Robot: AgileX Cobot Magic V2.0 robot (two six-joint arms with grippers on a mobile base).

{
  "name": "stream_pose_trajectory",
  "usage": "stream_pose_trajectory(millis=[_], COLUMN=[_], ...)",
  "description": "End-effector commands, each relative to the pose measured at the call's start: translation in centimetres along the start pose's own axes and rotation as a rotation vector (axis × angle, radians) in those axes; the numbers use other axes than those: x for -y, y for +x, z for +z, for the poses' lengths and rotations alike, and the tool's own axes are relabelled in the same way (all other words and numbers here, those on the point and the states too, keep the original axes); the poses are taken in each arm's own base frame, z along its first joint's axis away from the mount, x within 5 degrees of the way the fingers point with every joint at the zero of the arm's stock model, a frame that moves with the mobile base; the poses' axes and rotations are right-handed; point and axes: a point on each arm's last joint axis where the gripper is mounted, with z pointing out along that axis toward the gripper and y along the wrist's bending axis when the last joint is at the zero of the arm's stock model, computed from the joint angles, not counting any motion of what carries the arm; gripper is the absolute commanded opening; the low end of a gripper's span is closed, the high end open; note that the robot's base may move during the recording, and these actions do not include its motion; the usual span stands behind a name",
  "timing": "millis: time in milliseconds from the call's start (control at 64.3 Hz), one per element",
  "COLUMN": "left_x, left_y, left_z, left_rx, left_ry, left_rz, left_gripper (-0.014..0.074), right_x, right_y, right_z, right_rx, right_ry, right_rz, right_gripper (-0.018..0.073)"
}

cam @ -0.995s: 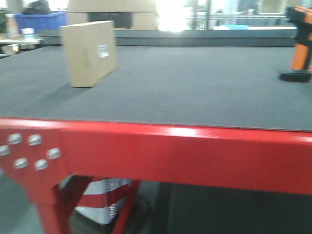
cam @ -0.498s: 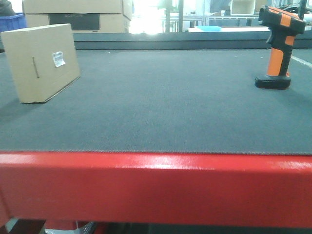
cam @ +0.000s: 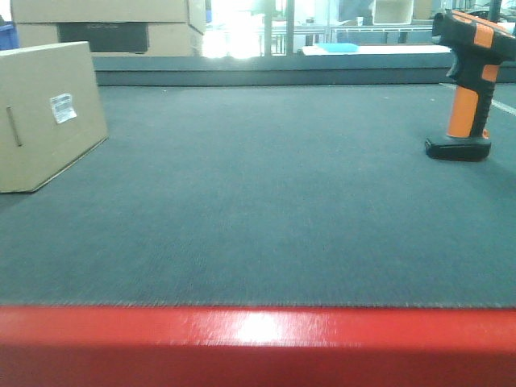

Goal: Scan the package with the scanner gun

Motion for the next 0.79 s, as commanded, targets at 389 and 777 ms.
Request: stream_pose_trajectory(millis=[389, 777], left_x=[-0.02, -0.02], left_y=[-0.24, -0.24], left_z=[-0.04, -0.04], left_rx=[0.024, 0.024], left_ry=[-0.002, -0.002], left_rz=[-0.006, -0.006], left_gripper=[-0.0111, -0.0111], right_x=[0.02, 0.02], right_y=[-0.16, -0.16], right_z=[-0.02, -0.02], right_rx=[0.019, 0.019], right_ry=[0.003, 0.003], right_rz=[-0.007, -0.007], right_gripper=[-0.0169, -0.0169])
